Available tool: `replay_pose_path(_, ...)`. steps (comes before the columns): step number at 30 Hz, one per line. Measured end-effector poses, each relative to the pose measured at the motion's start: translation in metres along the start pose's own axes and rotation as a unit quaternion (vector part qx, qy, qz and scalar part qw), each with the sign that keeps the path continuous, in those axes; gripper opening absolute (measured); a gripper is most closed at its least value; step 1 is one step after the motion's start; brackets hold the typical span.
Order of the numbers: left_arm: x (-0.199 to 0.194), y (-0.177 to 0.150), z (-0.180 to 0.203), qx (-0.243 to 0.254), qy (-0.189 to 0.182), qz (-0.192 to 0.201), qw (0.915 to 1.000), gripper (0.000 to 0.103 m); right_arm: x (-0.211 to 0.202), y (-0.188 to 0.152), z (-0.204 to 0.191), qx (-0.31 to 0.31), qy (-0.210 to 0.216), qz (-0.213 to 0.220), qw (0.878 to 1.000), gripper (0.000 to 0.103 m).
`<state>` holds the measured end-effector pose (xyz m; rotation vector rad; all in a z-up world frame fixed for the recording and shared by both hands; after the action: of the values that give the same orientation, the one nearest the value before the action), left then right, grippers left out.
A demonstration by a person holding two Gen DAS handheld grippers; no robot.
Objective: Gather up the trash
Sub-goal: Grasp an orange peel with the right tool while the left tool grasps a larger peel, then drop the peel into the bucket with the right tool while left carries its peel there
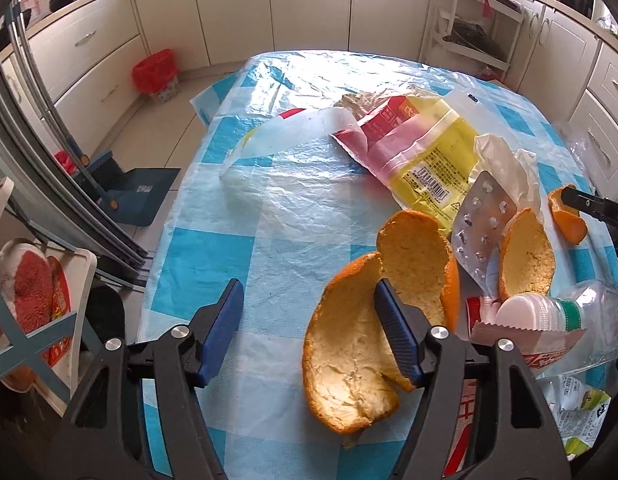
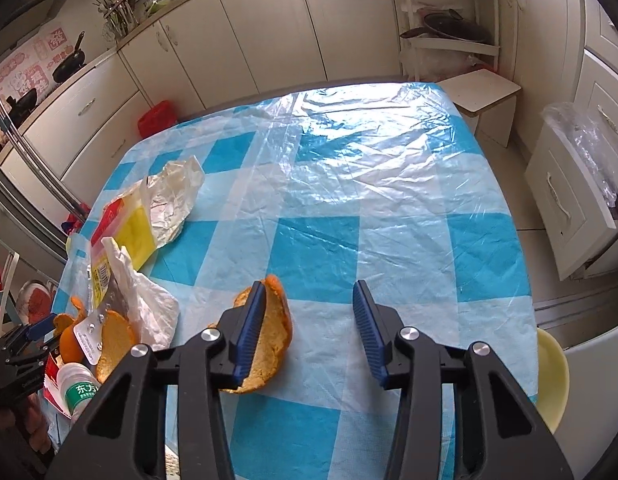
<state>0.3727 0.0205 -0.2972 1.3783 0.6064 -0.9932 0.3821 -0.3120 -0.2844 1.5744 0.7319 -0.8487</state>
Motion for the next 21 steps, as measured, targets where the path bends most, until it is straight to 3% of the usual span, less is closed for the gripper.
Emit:
replay_pose_path(2,0.0,0.0,0.005,-0.001,-0.01,-0.001,1.0,0.05,0.0,-0.002,-0.005,-0.011,0.009,-0.004,1.0,0.02)
replay_pose_path(4,-0.001,-0.001,0.013,0.004,-0.023,-0.004,0.9997,0.027,-0.002,-0.003,-0.01,-0.023,0.012,-0.003,1.0,0.008)
replay_pose_path(7,-0.006,-0.002,0.016,0.0,-0.024,-0.004,0.9997,0.009,-0.011,-0.001,-0.013,-0.031,0.013,0.011,0.999,0.006)
replay_pose_path(21,-0.067,-0.001,0.007,-0.036,-0.006,0.042,0.9985,0.005,-0.05,0.004,0.009,-0.008,0.021,0.065,0.998,0.006)
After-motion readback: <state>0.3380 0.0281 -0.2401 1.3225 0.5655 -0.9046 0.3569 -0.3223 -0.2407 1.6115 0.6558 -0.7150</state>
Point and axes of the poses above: each gripper's, at about its wrist camera, not at the fingertips, and x roughly the way its jaws point, z to its right, y to its top, the point moved 9 cm from there along x, roughly the way its jaws point, and after that the axes turned 10 degrees about -y, right-handed, at the moved point
